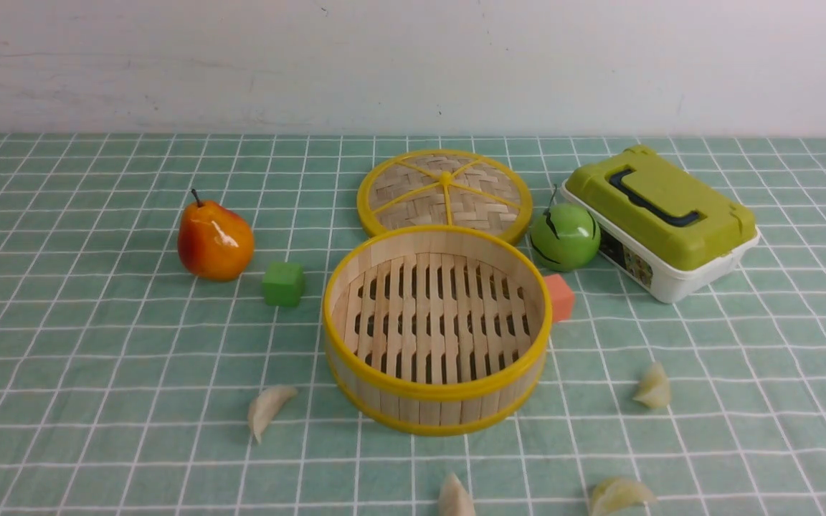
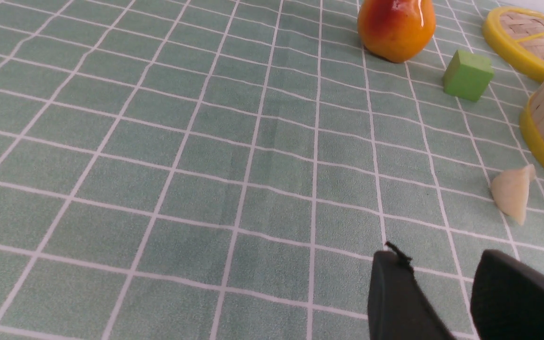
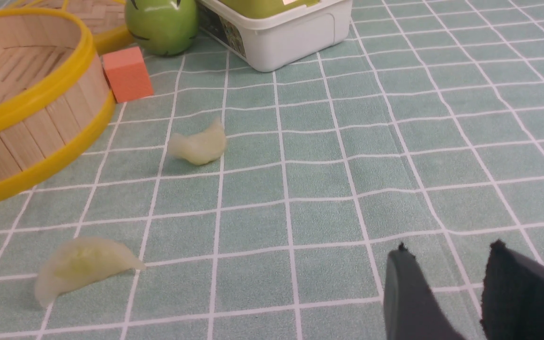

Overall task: Put the dumplings into the steamer on the table with the blue tablecloth.
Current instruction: 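Reach for and grasp a dumpling on the table with the left gripper, then place the dumpling into the bamboo steamer basket with the left gripper, then reach for and grasp a dumpling on the table with the left gripper, then place the dumpling into the bamboo steamer basket with the left gripper, then reach for and grasp a dumpling lying on the table beside the steamer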

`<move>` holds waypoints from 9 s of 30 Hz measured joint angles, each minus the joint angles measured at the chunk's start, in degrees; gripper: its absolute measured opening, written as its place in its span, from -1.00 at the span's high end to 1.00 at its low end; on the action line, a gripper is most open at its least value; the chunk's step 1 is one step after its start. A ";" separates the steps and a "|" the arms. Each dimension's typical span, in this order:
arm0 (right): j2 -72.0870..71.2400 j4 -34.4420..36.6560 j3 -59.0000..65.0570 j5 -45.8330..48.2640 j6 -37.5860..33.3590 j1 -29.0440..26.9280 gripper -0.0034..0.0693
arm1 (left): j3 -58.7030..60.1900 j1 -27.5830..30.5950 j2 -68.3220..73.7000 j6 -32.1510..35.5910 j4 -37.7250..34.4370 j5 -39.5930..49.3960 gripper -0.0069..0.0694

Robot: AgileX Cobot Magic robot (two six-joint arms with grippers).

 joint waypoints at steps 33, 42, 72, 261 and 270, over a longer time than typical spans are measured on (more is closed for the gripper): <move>0.00 48.12 0.47 -3.84 20.68 0.00 0.25 | 0.00 0.00 0.00 -27.12 -55.69 -8.94 0.20; 0.06 47.20 -2.70 -6.86 3.91 0.00 0.31 | -16.61 0.00 2.18 3.90 -50.15 7.40 0.27; 55.21 33.30 -49.19 28.40 -36.45 10.88 0.96 | -66.30 -24.79 87.78 -0.52 2.11 36.93 -0.34; 112.72 9.67 -76.08 22.27 1.27 10.88 -0.59 | -58.32 -31.36 57.08 0.19 -1.15 39.16 0.86; 113.43 11.99 -76.50 27.63 -1.26 10.88 -0.21 | -56.60 -31.36 56.07 0.19 -1.03 37.08 0.86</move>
